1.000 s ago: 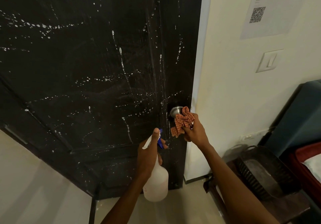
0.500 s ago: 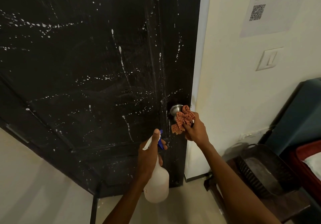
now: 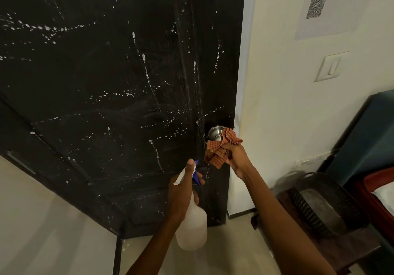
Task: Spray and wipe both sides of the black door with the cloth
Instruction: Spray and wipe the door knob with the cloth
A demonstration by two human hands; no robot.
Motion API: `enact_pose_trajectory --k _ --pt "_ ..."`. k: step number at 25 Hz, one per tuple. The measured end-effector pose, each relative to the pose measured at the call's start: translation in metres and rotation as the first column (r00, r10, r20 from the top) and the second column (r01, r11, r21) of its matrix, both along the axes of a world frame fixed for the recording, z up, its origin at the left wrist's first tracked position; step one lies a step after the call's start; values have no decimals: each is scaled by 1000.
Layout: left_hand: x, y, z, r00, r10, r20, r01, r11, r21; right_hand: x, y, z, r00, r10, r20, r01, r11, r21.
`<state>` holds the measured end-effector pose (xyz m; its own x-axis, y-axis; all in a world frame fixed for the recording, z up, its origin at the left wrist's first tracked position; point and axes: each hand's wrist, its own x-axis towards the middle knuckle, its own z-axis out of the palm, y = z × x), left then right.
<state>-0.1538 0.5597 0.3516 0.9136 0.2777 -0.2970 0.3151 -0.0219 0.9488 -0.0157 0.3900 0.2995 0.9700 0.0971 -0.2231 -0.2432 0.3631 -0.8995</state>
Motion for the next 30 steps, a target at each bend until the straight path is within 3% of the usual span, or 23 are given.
enact_pose_trajectory --k 3,9,13,16,20,25,30 --pt "1 2 0 999 24 -23 -23 1000 11 -4 -1 2 1000 -18 14 18 999 -42" --pt "-1 4 3 1000 -10 -17 10 1000 19 -3 0 -10 982 -69 176 123 941 -316" --pt "0 2 2 1000 -27 4 27 1000 13 1 -7 -10 972 -26 234 134 878 -459" --pt "4 -1 0 999 -36 -5 36 999 12 6 -7 0 980 50 193 66 832 -551" --pt "16 -8 3 995 -96 -11 96 995 -5 15 -2 9 993 71 96 0 803 -595" --pt "51 -23 15 963 -267 -36 268 963 35 14 -1 14 994 66 89 2 789 -614" --pt "69 -26 23 962 -260 -81 265 963 54 13 -11 11 990 100 98 -20 793 -609"
